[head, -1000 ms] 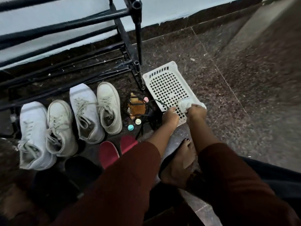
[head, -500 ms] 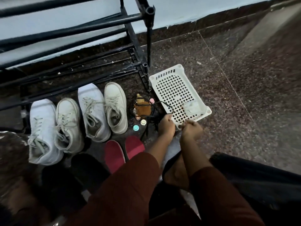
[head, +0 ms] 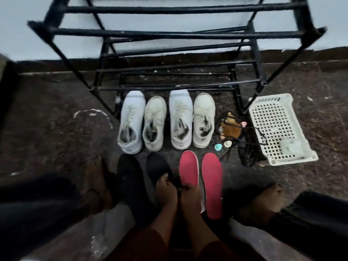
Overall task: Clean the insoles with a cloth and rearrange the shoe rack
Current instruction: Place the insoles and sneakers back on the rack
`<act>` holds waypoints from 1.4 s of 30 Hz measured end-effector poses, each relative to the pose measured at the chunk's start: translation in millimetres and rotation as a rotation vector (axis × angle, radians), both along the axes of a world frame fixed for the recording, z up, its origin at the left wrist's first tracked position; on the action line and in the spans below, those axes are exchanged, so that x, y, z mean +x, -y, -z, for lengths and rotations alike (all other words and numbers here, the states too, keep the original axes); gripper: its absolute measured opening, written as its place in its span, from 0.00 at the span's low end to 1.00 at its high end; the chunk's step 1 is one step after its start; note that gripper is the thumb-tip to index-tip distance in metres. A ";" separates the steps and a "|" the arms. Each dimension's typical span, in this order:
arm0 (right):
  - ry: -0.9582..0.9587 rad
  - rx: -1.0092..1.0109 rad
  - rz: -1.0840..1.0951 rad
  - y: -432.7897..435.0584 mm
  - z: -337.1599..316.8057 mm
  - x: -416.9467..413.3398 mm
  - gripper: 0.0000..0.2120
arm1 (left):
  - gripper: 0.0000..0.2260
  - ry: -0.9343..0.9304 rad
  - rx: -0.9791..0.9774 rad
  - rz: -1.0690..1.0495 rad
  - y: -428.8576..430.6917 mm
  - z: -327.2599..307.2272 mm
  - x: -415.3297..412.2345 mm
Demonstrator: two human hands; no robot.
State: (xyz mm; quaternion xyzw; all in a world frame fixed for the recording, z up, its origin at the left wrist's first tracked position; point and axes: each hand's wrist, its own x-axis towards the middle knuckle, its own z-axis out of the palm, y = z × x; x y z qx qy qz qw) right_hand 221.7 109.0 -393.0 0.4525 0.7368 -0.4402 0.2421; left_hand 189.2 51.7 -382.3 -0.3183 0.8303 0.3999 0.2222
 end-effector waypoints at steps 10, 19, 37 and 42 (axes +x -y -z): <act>0.210 0.204 -0.388 56.2 17.6 20.6 0.32 | 0.49 0.356 -0.248 -0.272 104.8 49.3 25.1; 0.204 0.121 -0.464 39.8 14.6 13.1 0.19 | 0.41 0.310 -0.173 -0.412 114.0 34.9 27.0; -0.479 0.217 -0.129 -27.9 -123.5 -155.7 0.05 | 0.39 -0.441 0.013 -0.192 40.2 -117.1 -156.6; -0.466 0.241 -0.152 -42.0 -152.8 -259.0 0.06 | 0.39 -0.364 -0.069 -0.061 42.3 -145.1 -260.4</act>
